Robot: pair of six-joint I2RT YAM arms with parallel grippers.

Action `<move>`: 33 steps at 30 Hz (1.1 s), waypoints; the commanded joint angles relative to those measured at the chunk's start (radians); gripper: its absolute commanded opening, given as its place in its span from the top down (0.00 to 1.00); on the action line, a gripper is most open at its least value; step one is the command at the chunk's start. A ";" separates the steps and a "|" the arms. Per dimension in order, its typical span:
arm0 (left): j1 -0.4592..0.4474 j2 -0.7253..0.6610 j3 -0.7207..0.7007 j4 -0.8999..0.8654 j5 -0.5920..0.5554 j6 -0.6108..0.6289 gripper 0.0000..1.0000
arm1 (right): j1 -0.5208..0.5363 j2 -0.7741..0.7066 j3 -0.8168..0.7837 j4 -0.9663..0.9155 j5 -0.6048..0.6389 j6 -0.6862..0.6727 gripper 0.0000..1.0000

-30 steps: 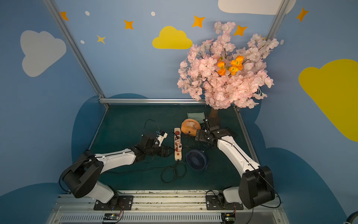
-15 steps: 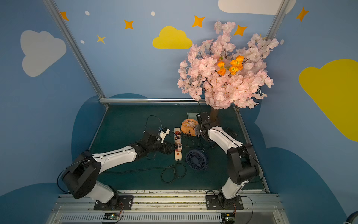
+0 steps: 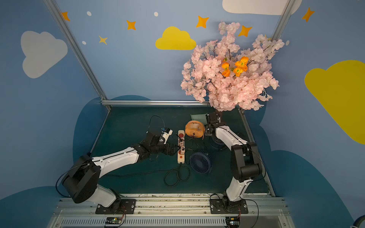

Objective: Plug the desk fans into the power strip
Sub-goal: Move the fan to the center of the board.

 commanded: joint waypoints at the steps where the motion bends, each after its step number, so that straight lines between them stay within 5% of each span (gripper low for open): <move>1: -0.001 0.011 0.037 -0.035 -0.003 0.022 0.05 | -0.058 -0.039 -0.068 -0.128 0.047 0.048 0.03; 8: 0.002 0.042 0.088 -0.058 0.006 0.030 0.05 | -0.132 -0.099 -0.111 -0.121 -0.010 0.022 0.03; 15: 0.003 0.040 0.095 -0.065 -0.012 0.038 0.05 | -0.012 -0.189 -0.089 -0.034 -0.220 -0.058 0.05; 25: 0.026 -0.013 0.039 -0.065 -0.026 0.033 0.05 | 0.138 -0.015 0.003 0.171 -0.445 -0.041 0.06; 33: 0.062 -0.055 -0.013 -0.059 -0.024 0.034 0.05 | 0.177 0.192 0.196 0.211 -0.607 -0.151 0.09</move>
